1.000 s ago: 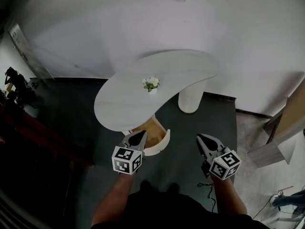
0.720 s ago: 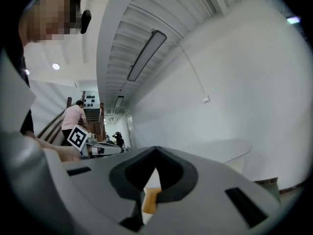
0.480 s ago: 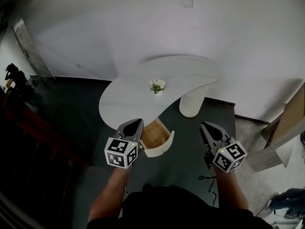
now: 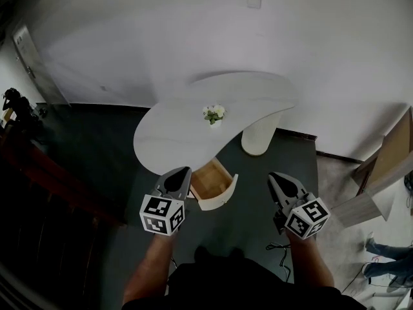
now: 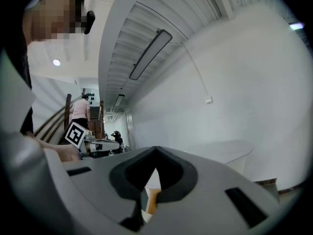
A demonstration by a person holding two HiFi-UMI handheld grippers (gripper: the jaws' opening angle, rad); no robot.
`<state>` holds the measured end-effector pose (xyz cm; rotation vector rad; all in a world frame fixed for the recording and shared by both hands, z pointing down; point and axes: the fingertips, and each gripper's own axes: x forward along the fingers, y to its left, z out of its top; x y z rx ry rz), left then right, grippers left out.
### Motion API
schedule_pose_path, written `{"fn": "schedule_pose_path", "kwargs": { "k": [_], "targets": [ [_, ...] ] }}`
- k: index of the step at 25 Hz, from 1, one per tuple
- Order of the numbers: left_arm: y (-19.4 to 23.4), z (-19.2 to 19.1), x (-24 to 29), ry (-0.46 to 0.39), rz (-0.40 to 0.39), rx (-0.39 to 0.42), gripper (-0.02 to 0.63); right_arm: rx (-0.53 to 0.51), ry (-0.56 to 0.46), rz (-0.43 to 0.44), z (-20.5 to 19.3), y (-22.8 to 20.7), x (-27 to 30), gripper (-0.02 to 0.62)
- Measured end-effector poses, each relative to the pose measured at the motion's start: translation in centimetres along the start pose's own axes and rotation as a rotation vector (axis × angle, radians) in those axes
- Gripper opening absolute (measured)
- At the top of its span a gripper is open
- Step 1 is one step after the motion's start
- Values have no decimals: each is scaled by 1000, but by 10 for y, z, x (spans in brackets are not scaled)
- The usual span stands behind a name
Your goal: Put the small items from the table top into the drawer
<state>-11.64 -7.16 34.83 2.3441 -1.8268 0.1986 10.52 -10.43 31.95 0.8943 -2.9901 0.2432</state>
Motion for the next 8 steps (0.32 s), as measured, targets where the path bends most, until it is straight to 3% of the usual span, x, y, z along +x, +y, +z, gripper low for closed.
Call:
{"fn": "schedule_pose_path", "kwargs": {
  "k": [8],
  "targets": [
    [-4,-13,6,15,-21,-4,11,19,16,-12,-15,3,-5,11]
  ]
}}
